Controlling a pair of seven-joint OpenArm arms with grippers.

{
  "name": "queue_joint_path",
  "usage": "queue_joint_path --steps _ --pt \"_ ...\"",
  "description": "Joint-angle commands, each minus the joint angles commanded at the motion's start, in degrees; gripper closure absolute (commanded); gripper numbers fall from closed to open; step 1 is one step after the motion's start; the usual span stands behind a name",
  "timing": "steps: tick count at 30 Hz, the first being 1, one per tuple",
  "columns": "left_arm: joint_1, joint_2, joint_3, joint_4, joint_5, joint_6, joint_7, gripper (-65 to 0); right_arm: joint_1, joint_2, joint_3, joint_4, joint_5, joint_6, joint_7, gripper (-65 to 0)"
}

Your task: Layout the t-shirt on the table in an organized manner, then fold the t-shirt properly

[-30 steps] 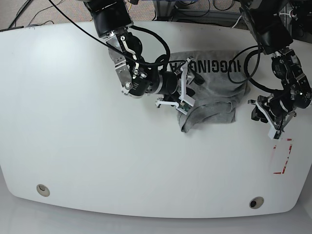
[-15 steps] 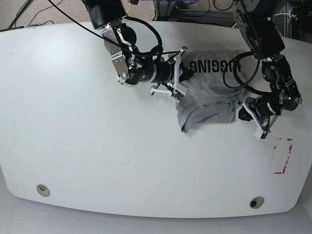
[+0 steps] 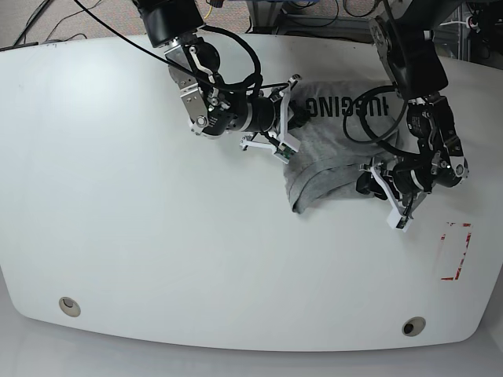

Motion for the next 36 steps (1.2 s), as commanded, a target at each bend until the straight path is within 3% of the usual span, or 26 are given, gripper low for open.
queue_joint_path --steps 6,22,28,36 --pt "1.23 -0.18 2.90 0.00 0.00 0.00 0.00 -25.8 0.00 0.00 0.35 0.00 0.00 0.00 0.00 -0.5" --pt "4.04 -1.49 3.08 0.18 0.00 0.00 0.09 -25.0 0.35 0.00 0.44 -0.09 0.00 -0.44 0.00 -0.6" --pt "4.84 -1.67 3.08 0.35 0.00 0.00 0.09 -5.3 0.44 0.00 0.44 -0.09 -0.09 -0.53 0.00 -0.6" --pt "4.92 -2.37 3.08 0.70 0.00 0.00 0.09 -4.6 0.44 -0.09 2.90 -0.18 -0.09 -0.53 0.00 -0.6"
